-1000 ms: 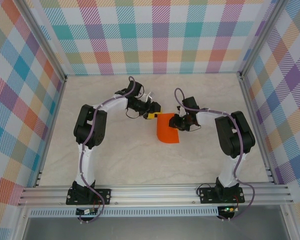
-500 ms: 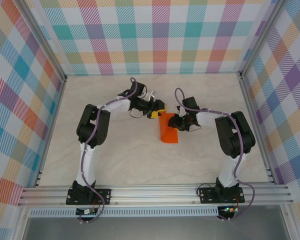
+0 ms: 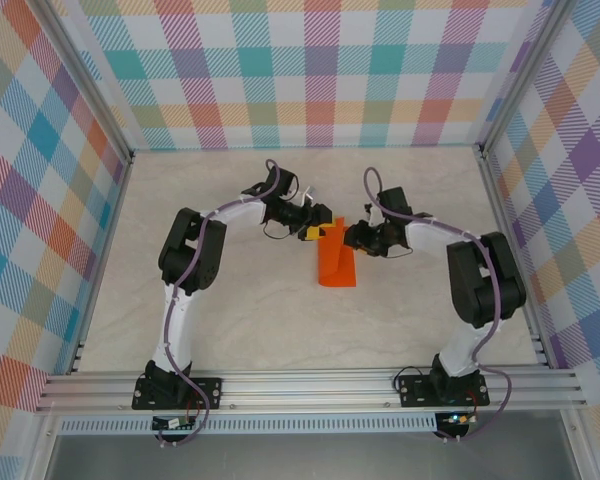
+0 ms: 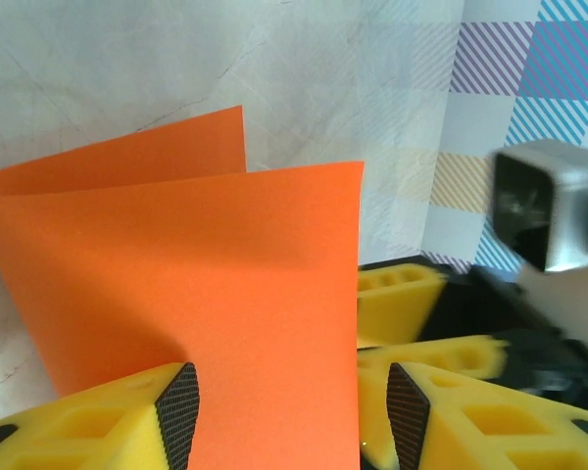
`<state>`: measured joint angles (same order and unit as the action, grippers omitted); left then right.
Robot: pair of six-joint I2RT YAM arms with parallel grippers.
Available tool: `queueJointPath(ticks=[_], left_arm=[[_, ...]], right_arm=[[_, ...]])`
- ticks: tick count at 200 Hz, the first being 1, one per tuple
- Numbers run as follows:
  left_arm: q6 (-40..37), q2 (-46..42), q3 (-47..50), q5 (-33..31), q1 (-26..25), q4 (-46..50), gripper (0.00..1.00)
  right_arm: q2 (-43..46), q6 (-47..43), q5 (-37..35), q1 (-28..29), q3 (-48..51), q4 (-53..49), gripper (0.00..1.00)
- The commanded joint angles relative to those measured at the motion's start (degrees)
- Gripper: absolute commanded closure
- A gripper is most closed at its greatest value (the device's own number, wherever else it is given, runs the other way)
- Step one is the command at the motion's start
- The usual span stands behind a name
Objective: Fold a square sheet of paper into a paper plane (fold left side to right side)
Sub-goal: First fold in half a square sheet of paper at the center of the table.
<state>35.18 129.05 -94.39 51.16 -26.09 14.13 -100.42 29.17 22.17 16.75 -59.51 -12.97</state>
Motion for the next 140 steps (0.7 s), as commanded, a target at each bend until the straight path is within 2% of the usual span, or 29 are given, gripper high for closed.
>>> queueJointPath(ticks=[1, 45, 93, 110, 140], left_arm=[[0.6, 1.0, -1.7, -0.6, 0.0, -0.7, 0.45], [0.8, 1.0, -2.0, -0.9, -0.1, -0.9, 0.45], [0.7, 1.3, -2.5, -0.7, -0.1, -0.3, 0.45], [0.6, 1.1, -2.6, -0.9, -0.2, 0.0, 0.45], [0.0, 0.6, -2.3, -1.0, -0.3, 0.5, 0.45]], right_arm=[[6.4, -0.3, 2.1, -1.8, 1.6, -1.5, 0.59], [7.4, 8.6, 12.4, -1.4, 5.3, 6.7, 0.51], [2.2, 10.8, 13.5, 0.6, 3.6, 8.1, 0.52], [1.4, 10.9, 13.5, 0.6, 3.4, 8.5, 0.59], [0.4, 8.8, 11.6, 0.7, 2.9, 5.6, 0.81]])
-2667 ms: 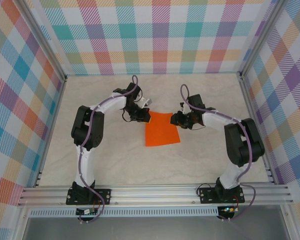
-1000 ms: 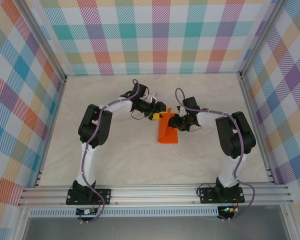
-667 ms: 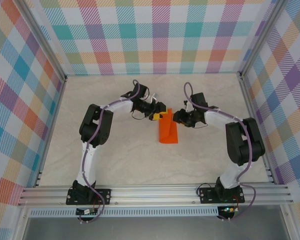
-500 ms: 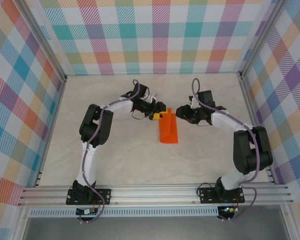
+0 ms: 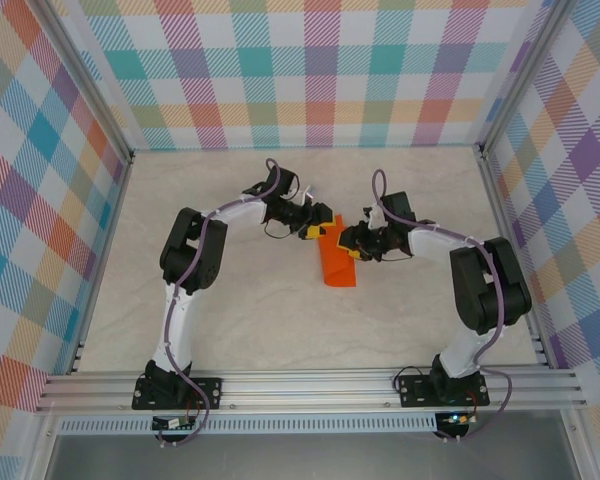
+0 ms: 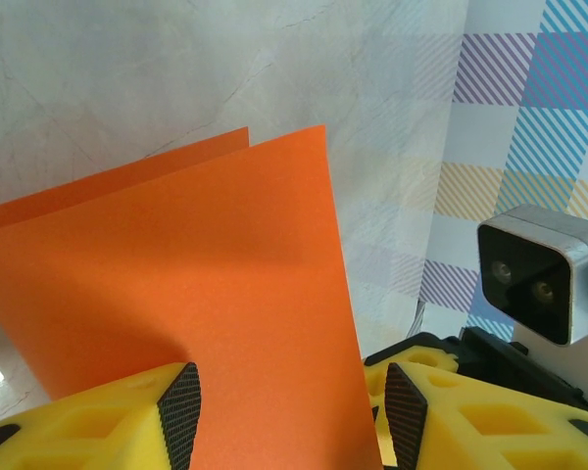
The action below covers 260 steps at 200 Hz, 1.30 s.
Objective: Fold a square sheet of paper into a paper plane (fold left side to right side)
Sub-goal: First fold in half a square sheet of paper at the center of the table.
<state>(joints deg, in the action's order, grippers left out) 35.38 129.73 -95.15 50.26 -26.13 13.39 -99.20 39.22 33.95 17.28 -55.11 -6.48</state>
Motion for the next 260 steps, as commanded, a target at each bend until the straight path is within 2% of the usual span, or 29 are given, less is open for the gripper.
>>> queueJointPath(ticks=[1, 14, 31, 57, 76, 106, 146, 189, 260], left_arm=[[-0.3, -0.1, -1.5, -0.2, -0.2, 1.3, 0.45], [-1.2, -1.4, -0.9, -1.2, -0.2, 2.1, 0.43], [-2.0, -4.0, 0.7, -2.5, -0.2, 2.0, 0.41], [-2.6, -9.6, 4.8, -6.8, -0.1, 2.0, 0.38], [-2.6, -13.5, 8.3, -12.1, -0.2, 6.1, 0.36], [1.3, -16.9, 15.0, -16.8, -1.4, 5.0, 0.35], [4.5, -13.4, 15.1, -18.0, -4.6, 3.0, 0.37], [6.1, -9.0, 10.6, -19.4, -6.5, 3.5, 0.41], [5.5, -5.1, 6.3, -19.8, -8.0, 6.6, 0.54]], right_arm=[[-0.8, -1.3, -0.3, 0.2, -1.5, -1.0, 0.81], [-0.8, -2.8, -2.4, 0.3, -1.5, -2.8, 0.90], [-1.1, -4.4, -4.1, 0.3, -1.7, -4.4, 0.94], [-1.7, -5.4, -5.6, 0.3, -1.3, -5.3, 0.95], [-1.7, -5.8, -7.6, 0.2, -0.5, -5.6, 0.95], [-2.8, -5.4, -7.8, 0.2, -0.1, -5.0, 0.94], [-3.3, -4.6, -9.0, 0.3, 1.0, -4.8, 0.93], [-3.6, -3.8, -8.4, 0.6, 2.0, -3.4, 0.92], [-3.4, -4.1, -8.6, 0.8, 1.9, -3.7, 0.90]])
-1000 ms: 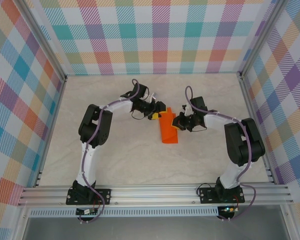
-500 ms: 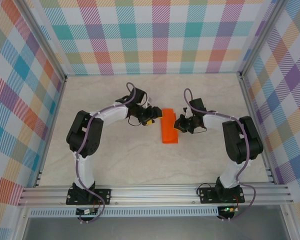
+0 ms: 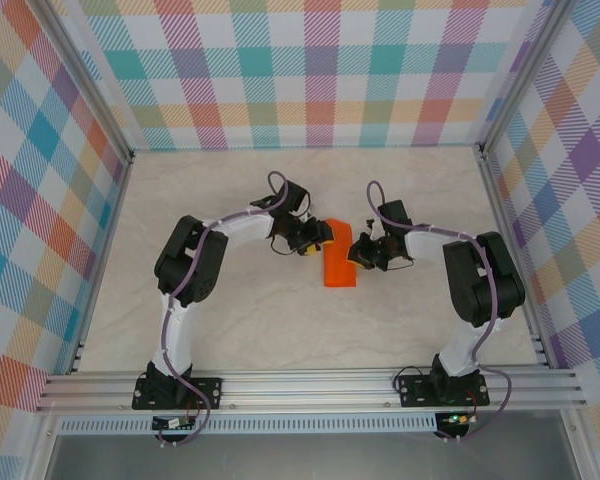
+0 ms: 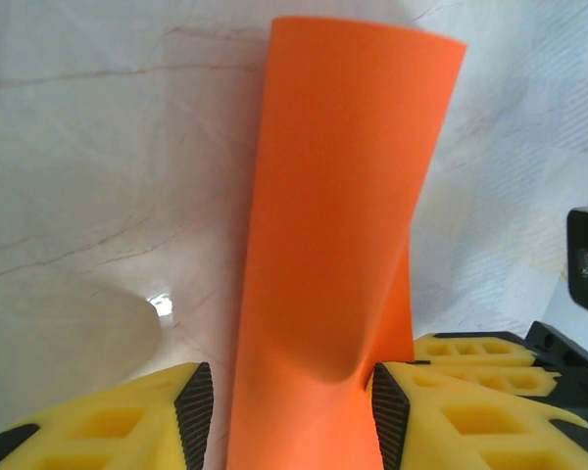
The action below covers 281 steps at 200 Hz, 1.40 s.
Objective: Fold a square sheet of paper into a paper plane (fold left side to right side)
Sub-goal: First fold in half a square sheet of paper at the center of the table.
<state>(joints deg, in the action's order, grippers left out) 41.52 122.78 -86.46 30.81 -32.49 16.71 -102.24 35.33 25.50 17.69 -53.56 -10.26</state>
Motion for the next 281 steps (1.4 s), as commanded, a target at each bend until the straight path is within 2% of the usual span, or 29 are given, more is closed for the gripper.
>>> queueJointPath(ticks=[1, 70, 119, 152, 202, 238, 281], left_arm=[[-0.7, 1.9, -2.4, -0.4, -1.6, 3.4, 0.54], [-3.4, 3.5, -4.8, -3.4, -2.1, 8.6, 0.58], [-3.9, 3.9, -5.0, -3.3, -2.2, 9.0, 0.58], [-4.1, 4.2, -5.2, -3.5, -2.4, 9.3, 0.58], [-4.3, 4.4, -5.4, -3.7, -2.6, 9.6, 0.58], [-4.3, 4.7, -5.9, -3.7, -2.6, 9.7, 0.56], [-4.4, 5.4, -6.5, -4.0, -2.7, 10.2, 0.56]], right_arm=[[-0.3, -0.2, -0.1, 0.4, 0.4, 0.0, 0.89], [2.7, -2.7, -3.1, 0.4, -0.9, -4.3, 0.70], [7.0, -6.5, -12.1, 0.1, -1.3, -10.9, 0.51], [6.9, -7.3, -17.1, -0.3, -1.0, -14.0, 0.50], [7.3, -6.6, -20.1, -0.5, 0.6, -14.7, 0.63], [6.2, -7.2, -19.8, -0.5, 0.7, -15.4, 0.71], [5.6, -7.6, -18.8, -0.5, 0.6, -15.5, 0.72]])
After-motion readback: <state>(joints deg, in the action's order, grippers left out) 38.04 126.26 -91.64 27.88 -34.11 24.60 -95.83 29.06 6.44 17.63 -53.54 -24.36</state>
